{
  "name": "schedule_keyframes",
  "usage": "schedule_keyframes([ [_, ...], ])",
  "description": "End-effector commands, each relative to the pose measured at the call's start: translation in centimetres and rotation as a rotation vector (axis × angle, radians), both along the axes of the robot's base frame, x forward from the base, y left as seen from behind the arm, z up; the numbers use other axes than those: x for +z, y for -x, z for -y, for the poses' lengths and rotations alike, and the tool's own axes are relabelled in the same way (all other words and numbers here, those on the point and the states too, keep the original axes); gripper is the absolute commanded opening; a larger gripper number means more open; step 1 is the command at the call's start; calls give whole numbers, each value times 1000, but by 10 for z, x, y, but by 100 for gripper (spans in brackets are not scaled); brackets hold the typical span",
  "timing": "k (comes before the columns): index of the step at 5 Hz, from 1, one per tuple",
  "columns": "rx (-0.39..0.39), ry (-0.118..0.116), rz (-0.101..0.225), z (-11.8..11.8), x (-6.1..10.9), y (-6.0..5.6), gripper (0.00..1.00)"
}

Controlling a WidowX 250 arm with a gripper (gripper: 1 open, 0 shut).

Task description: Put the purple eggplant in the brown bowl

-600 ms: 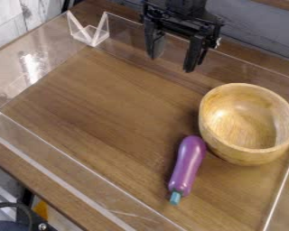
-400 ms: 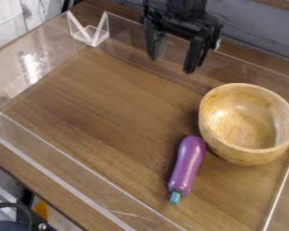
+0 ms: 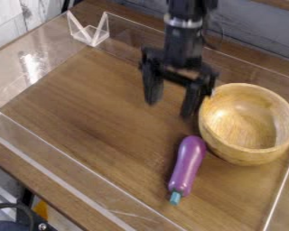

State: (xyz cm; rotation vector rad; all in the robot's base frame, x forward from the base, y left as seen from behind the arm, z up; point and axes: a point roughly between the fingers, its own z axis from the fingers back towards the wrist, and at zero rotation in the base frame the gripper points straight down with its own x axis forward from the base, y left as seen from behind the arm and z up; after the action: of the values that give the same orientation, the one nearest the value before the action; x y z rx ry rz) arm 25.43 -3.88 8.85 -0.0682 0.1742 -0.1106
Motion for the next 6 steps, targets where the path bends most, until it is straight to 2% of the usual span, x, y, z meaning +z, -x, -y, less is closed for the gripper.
schedule_keyframes([
  [1, 5, 21, 70, 21, 6, 9, 100],
  [2, 21, 25, 83, 36, -3, 19, 100],
  [3, 26, 23, 113, 45, -15, 15, 100],
  [5, 52, 9, 130, 45, -36, 10, 100],
  [6, 88, -3, 144, 37, -38, 18, 100],
])
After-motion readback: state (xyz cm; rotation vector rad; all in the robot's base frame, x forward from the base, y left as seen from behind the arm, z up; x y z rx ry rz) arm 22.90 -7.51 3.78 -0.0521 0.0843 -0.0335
